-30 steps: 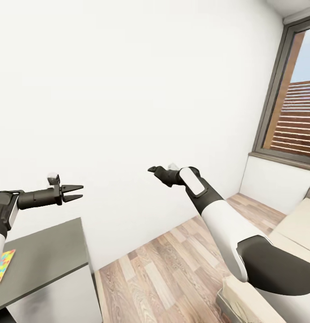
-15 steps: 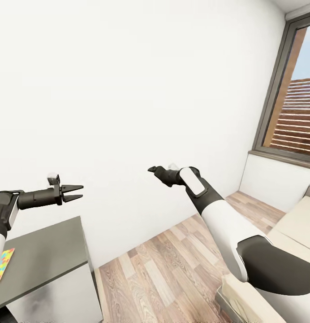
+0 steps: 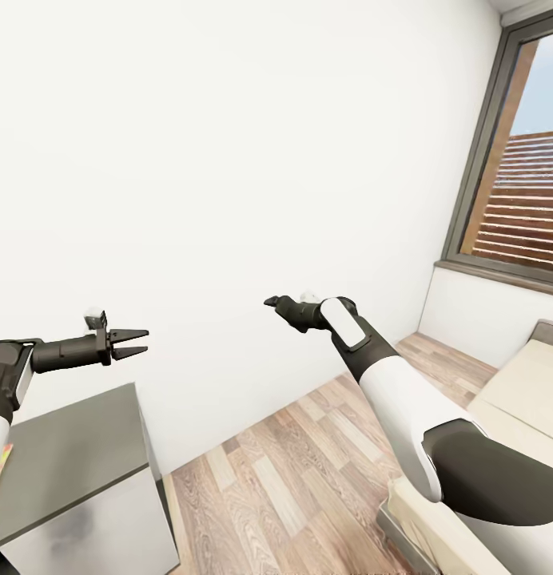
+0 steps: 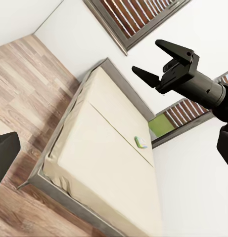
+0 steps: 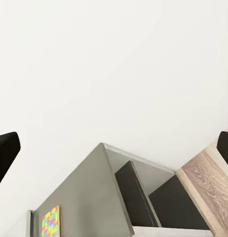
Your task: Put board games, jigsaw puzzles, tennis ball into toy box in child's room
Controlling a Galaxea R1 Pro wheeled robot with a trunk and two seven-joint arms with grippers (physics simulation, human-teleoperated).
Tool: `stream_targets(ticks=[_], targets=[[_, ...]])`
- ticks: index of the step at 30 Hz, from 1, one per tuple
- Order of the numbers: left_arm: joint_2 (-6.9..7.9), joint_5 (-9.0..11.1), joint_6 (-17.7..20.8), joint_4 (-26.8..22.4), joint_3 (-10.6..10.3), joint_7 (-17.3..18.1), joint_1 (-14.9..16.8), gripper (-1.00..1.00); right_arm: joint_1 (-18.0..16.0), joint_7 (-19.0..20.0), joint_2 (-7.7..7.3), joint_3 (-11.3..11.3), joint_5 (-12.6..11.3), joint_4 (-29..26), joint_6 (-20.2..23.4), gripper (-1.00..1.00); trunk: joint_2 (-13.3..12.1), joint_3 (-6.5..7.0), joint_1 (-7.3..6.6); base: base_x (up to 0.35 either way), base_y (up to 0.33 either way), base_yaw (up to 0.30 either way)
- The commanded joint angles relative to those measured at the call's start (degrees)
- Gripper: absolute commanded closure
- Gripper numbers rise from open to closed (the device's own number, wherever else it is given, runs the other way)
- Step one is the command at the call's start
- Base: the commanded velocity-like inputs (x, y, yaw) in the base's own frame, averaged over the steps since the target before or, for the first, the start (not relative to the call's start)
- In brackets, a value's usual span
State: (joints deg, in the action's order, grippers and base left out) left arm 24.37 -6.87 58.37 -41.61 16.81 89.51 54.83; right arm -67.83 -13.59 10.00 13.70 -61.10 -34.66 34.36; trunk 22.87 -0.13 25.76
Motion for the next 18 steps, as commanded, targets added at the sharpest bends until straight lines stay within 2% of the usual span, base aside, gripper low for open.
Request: stream_targets(ticks=[1,9,18], targets=[[-0.02,-0.6,0.58,-0.05,0.16,0.49,0.02,-1.0,-0.02,-0.56,0.0,0.1,-0.6,-0.06,0.0,-1.0,0.05,-0.12,0.02,0.0,0.0,-0.122],[-0.02,-0.6,0.53,-0.05,0.16,0.49,0.01,-1.0,-0.02,-0.56,0.0,0.1,-0.6,-0.06,-0.03,-1.0,0.05,-0.77,0.02,0.0,0.0,-0.137],[0.0,-0.6,0.51,-0.05,0.16,0.49,-0.06,-1.0,-0.02,-0.56,0.0,0.1,-0.6,-0.06,-0.08,-1.0,0.05,-0.92,0.02,0.0,0.0,-0.247]])
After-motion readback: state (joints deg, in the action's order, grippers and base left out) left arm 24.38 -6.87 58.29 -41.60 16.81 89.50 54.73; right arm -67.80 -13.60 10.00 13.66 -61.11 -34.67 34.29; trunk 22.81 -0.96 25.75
